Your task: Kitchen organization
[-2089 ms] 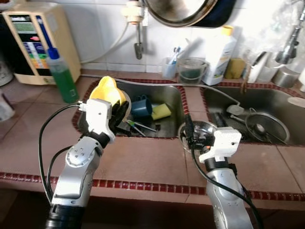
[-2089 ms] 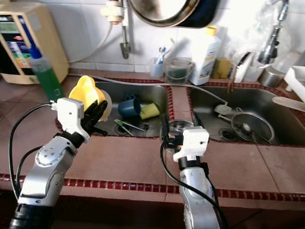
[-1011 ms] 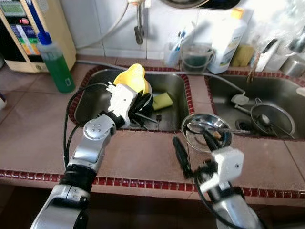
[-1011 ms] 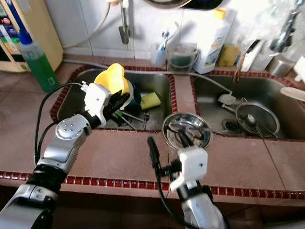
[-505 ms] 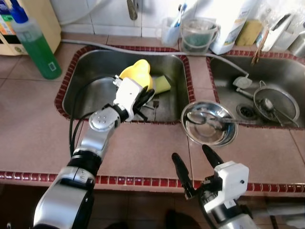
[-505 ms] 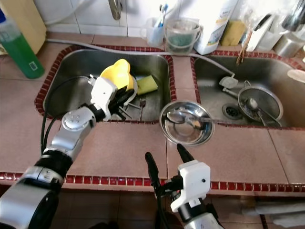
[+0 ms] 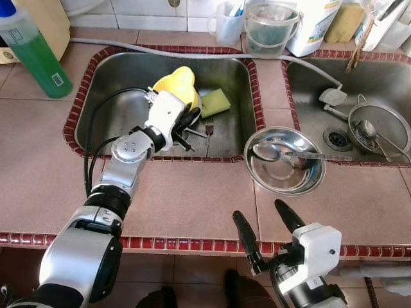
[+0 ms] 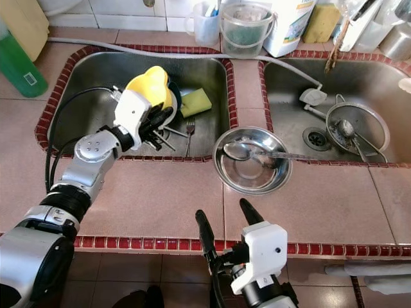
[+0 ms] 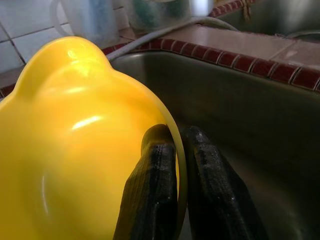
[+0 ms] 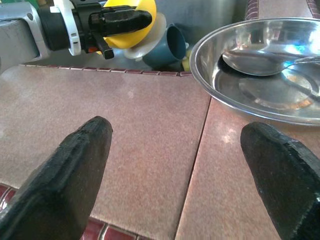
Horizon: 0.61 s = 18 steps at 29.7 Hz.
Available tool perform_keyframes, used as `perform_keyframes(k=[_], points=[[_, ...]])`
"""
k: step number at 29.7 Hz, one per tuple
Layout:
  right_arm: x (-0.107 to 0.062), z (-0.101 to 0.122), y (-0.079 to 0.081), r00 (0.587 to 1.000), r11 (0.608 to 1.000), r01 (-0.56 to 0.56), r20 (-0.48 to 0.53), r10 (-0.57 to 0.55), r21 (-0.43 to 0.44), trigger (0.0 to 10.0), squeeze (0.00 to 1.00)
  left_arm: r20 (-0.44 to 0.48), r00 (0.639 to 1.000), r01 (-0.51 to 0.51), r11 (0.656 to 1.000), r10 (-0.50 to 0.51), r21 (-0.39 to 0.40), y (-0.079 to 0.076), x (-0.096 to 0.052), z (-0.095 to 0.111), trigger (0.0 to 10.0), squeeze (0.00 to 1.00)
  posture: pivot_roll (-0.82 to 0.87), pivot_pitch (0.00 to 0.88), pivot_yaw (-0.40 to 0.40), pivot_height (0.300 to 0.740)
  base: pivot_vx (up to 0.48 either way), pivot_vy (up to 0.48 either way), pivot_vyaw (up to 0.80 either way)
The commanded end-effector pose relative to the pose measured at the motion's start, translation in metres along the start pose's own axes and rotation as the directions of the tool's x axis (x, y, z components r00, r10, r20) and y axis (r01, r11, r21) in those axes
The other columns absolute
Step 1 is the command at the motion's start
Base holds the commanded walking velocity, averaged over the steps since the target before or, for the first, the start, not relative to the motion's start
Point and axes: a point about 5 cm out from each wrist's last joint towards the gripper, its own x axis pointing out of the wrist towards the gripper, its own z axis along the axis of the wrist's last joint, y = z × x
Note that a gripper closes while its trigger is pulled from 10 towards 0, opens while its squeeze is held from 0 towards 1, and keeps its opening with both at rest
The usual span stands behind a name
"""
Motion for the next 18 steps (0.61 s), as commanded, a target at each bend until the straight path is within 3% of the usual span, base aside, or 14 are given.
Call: perform_keyframes(k=[1, 10, 11, 12, 13, 18], points=[[-0.005, 0.001, 0.002, 1.0, 1.0, -0.017, -0.016, 0.017, 0.001, 10.0, 0.0, 0.014, 1.0, 0.012, 0.999, -0.012, 0.039, 0.005, 0.0, 0.005, 10.0, 0.0, -0.38, 0.311, 0.01, 0.732, 0.0, 0.0, 0.0], [-0.001, 0.003, 0.006, 0.999, 0.999, -0.046, 0.005, 0.045, 0.003, 10.0, 0.0, 0.018, 1.0, 0.01, 0.998, -0.011, 0.058, 0.015, -0.005, 0.008, 10.0, 0.0, -0.36, 0.299, 0.015, 0.732, 0.0, 0.0, 0.0], [-0.001, 0.003, 0.006, 0.999, 0.999, -0.046, 0.005, 0.046, 0.004, 10.0, 0.0, 0.018, 1.0, 0.01, 0.998, -0.011, 0.056, 0.015, -0.006, 0.008, 10.0, 0.34, -0.36, 0.295, 0.015, 0.732, 0.0, 0.0, 0.0], [-0.001, 0.002, 0.006, 0.999, 0.999, -0.046, 0.005, 0.046, 0.004, 10.0, 0.0, 0.019, 1.0, 0.011, 0.998, -0.012, 0.054, 0.016, -0.006, 0.008, 10.0, 0.34, -0.36, 0.295, 0.015, 0.732, 0.0, 0.0, 0.0], [0.0, 0.002, 0.007, 0.999, 0.999, -0.048, 0.006, 0.048, 0.005, 10.0, 0.0, 0.018, 1.0, 0.013, 0.998, -0.014, 0.053, 0.016, -0.006, 0.008, 10.0, 1.0, -0.36, 0.293, 0.015, 0.732, 0.0, 0.0, 0.0], [0.0, 0.002, 0.007, 0.999, 0.999, -0.049, 0.005, 0.049, 0.002, 10.0, 0.0, 0.019, 0.999, 0.033, 0.999, -0.033, 0.04, 0.015, -0.007, 0.006, 10.0, 1.0, -0.36, 0.29, 0.015, 0.732, 0.0, 0.0, 0.0]])
